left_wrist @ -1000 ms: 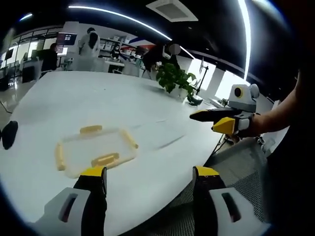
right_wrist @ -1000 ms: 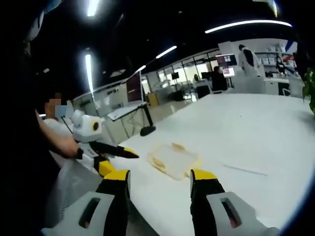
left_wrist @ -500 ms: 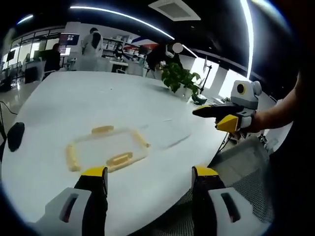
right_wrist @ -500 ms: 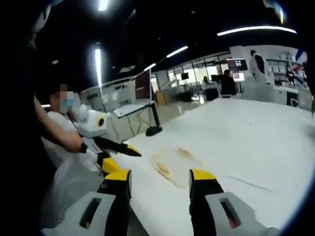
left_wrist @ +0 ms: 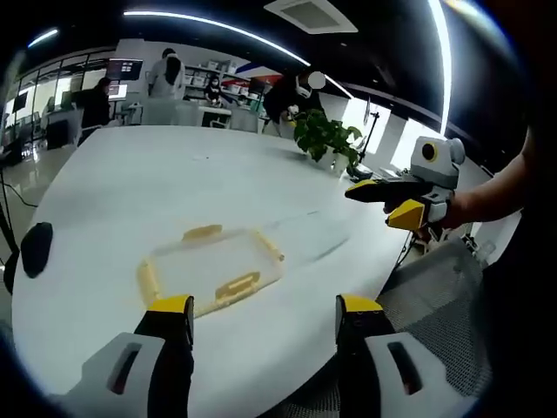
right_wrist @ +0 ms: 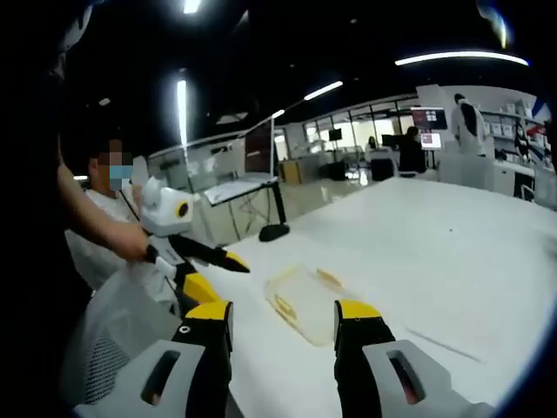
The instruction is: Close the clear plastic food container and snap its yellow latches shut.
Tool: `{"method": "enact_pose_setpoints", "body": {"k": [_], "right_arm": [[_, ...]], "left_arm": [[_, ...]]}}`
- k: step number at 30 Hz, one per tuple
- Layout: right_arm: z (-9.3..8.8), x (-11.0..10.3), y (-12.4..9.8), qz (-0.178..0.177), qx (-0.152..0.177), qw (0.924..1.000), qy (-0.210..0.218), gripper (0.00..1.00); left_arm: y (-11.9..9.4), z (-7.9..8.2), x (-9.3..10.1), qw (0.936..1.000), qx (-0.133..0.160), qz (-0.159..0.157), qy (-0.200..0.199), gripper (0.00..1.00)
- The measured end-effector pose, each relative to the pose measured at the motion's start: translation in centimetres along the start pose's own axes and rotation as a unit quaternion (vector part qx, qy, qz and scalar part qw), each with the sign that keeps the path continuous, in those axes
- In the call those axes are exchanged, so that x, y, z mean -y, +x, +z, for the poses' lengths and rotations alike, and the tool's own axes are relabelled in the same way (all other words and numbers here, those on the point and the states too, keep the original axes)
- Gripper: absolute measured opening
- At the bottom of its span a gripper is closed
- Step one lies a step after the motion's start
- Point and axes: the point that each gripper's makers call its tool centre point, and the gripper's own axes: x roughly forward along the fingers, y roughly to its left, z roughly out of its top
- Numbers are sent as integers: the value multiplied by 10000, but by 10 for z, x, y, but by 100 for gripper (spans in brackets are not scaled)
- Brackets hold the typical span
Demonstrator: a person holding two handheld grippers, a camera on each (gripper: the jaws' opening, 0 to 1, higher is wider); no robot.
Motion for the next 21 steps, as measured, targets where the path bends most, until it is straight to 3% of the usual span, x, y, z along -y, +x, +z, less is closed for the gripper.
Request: {"method": "enact_pose_setpoints", "body": {"k": [21], "right_arm": [[2, 17, 15, -23, 1, 10000, -54, 44]], "left_arm": [[-1, 2, -35, 9997, -137, 176, 54, 64]]}}
